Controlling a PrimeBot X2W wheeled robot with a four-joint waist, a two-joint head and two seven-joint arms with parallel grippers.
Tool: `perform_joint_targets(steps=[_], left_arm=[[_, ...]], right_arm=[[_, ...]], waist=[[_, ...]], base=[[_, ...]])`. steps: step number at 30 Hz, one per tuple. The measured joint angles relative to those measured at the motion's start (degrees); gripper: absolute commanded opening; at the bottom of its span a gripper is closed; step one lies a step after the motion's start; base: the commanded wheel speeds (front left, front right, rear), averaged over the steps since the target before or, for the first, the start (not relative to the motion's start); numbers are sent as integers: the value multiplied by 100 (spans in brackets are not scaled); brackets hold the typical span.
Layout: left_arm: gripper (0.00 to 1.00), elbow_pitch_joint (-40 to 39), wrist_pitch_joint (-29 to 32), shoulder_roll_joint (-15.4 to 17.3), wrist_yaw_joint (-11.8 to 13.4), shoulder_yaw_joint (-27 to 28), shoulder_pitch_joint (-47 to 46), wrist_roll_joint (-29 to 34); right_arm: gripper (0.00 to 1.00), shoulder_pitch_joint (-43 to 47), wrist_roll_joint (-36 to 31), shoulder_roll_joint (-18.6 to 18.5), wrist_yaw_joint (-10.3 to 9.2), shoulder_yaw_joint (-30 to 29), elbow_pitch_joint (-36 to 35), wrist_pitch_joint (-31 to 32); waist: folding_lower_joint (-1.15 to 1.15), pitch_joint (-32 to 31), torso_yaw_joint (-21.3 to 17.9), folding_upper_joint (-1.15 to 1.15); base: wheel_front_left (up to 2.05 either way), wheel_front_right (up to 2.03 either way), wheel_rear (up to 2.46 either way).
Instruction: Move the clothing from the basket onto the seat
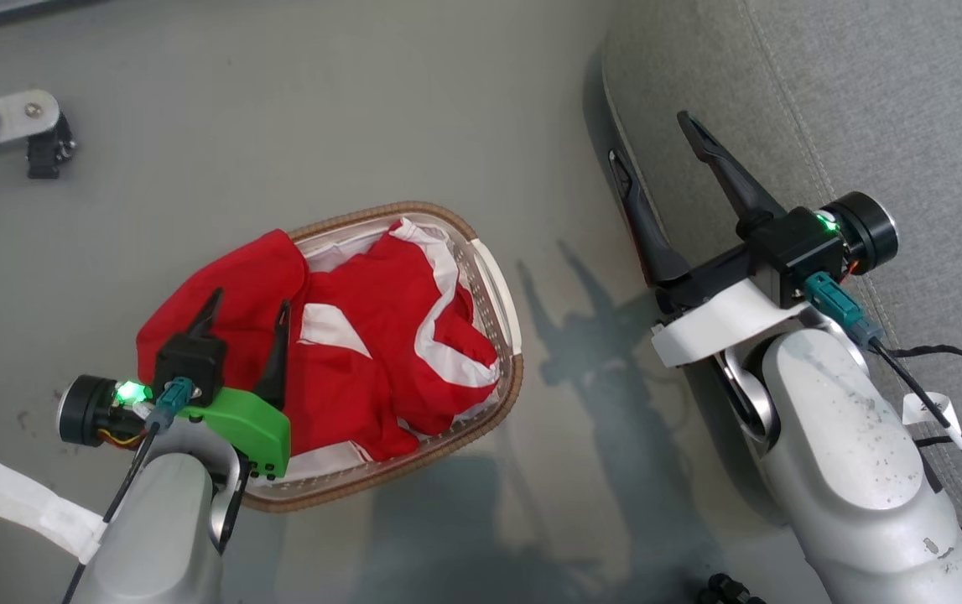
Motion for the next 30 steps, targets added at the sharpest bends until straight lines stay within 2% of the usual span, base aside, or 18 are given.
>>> perform_joint_targets(steps=[15,30], left_arm=[[100,765,0,328,-4,-964,-873,-232],[100,2076,-1,492,-5,-1884,-1536,-689]], right_arm=[[100,-341,282,30,0,181,-339,0],[100,-482,377,37,0,343,-439,0]], waist=[[0,1169,-294,0],[0,1698,-427,0]], base=[[0,0,0],[0,0,0]])
